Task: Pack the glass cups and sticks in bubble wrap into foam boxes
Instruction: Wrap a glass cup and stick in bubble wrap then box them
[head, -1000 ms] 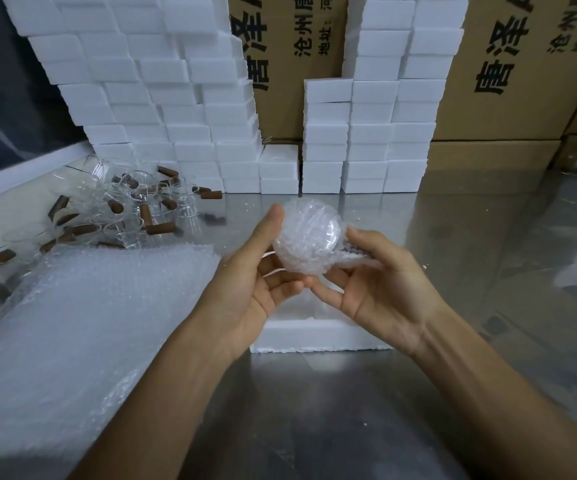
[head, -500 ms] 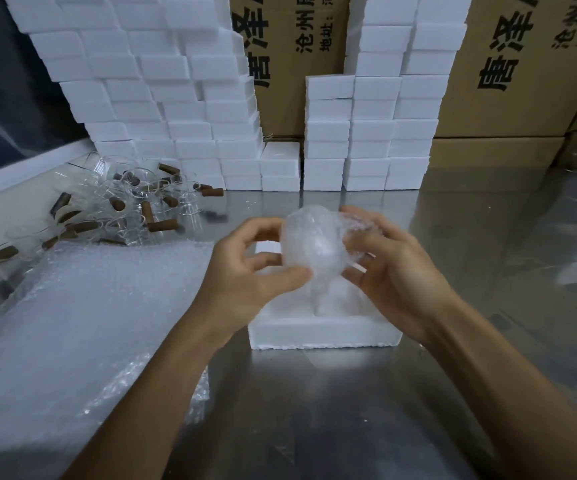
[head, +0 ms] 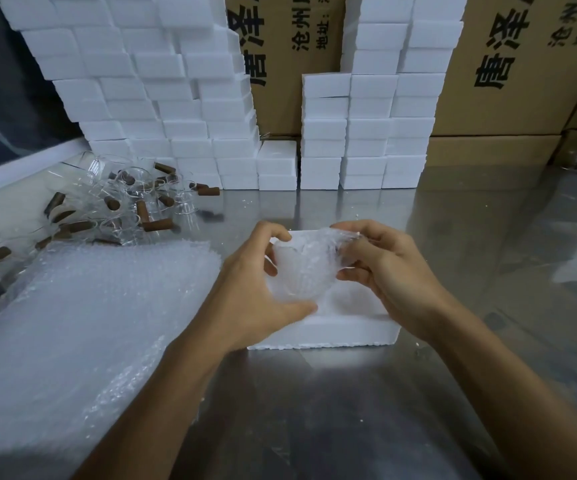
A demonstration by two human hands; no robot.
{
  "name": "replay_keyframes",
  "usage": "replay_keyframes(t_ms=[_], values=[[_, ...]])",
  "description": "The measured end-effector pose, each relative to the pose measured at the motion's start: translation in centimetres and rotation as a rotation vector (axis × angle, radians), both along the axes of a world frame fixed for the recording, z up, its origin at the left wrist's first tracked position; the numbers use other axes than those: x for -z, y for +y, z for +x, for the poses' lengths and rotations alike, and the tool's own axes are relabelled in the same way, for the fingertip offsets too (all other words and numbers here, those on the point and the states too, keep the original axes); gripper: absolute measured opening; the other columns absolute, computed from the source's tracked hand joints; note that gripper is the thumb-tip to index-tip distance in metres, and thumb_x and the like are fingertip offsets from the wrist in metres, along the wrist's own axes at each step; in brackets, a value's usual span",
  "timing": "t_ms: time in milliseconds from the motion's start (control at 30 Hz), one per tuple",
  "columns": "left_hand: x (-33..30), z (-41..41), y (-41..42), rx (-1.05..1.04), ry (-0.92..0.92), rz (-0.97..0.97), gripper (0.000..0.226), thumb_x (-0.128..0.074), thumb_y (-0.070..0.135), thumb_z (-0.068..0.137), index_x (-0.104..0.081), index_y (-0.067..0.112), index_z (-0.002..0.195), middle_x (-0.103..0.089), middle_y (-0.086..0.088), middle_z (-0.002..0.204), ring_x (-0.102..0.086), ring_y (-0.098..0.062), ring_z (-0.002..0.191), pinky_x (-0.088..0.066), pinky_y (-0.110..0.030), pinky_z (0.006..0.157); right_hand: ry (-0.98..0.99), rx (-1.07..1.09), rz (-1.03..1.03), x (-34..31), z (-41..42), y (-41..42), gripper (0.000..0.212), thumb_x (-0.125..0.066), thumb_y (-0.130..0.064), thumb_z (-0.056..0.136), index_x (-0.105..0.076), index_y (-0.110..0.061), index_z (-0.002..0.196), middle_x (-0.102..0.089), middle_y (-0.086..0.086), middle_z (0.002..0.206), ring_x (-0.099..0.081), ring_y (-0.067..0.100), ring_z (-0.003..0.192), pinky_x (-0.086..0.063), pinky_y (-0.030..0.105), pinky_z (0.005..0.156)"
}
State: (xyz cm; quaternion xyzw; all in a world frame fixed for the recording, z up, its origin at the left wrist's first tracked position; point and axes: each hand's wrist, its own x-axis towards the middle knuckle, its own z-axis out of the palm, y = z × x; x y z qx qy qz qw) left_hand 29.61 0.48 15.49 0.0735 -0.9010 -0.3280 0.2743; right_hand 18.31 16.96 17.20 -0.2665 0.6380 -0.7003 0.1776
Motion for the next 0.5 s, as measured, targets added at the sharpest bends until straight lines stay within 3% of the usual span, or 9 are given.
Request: replay_keyframes(t_ms=[67,133,267,333,400,500], values=[[-0.02,0.07,0.08,-0.005,-0.056,0.042,0.077,-0.079,0.07,0.046,-0.039,0.051,0.109,-0.052,0.024,0.104,-0.051,0.008,0.094,-0.041,-0.013,0.067,0.017,0.005,0.02,0.22,0.04,-0.13,0.024,-0.053,0.006,0.093,-0.07,-0.004,0.106,-0.074,0.013,0.102,-0.071,0.022,0.09,-0.061,0.031,0.08],[-0.03,0.02,0.14,-0.019,-0.063,0.075,0.079,-0.07,0.079,0.05,-0.041,0.05,0.117,-0.052,0.023,0.102,-0.051,0.007,0.095,-0.039,-0.012,0.068,0.012,-0.006,0.036,0.32,-0.02,-0.07,0.025,-0.054,0.008,0.092,-0.071,-0.006,0.105,-0.074,0.012,0.104,-0.072,0.024,0.094,-0.061,0.032,0.082],[0.28,-0.18,-0.03,-0.081,-0.155,0.004,0.086,-0.081,0.06,0.062,-0.047,0.034,0.136,-0.053,0.017,0.112,-0.054,-0.005,0.099,-0.045,-0.02,0.079,0.09,-0.065,0.115,0.43,0.07,-0.01,0.022,-0.059,0.006,0.092,-0.071,-0.009,0.104,-0.071,0.015,0.108,-0.069,0.031,0.1,-0.059,0.038,0.089],[0.39,-0.28,-0.18,-0.105,-0.154,-0.019,0.081,-0.084,0.053,0.06,-0.055,0.028,0.131,-0.055,0.013,0.115,-0.054,-0.01,0.103,-0.046,-0.024,0.084,0.132,-0.087,0.13,0.46,0.17,0.0,0.022,-0.061,0.006,0.092,-0.07,-0.01,0.103,-0.069,0.02,0.109,-0.067,0.034,0.1,-0.059,0.036,0.09],[0.3,-0.28,-0.35,-0.113,-0.152,-0.008,0.075,-0.086,0.049,0.057,-0.06,0.027,0.124,-0.056,0.013,0.109,-0.055,-0.008,0.097,-0.045,-0.022,0.078,0.16,-0.106,0.148,0.46,0.24,0.02,0.022,-0.063,0.005,0.091,-0.07,-0.013,0.103,-0.069,0.022,0.108,-0.067,0.037,0.095,-0.059,0.038,0.089],[-0.01,-0.15,-0.53,-0.096,-0.203,-0.002,0.071,-0.079,0.057,0.048,-0.064,0.031,0.113,-0.057,0.016,0.101,-0.056,-0.003,0.09,-0.044,-0.018,0.07,0.249,-0.106,0.241,0.4,0.03,0.12,0.025,-0.067,0.004,0.088,-0.071,-0.018,0.101,-0.068,0.026,0.099,-0.063,0.039,0.085,-0.054,0.053,0.093]])
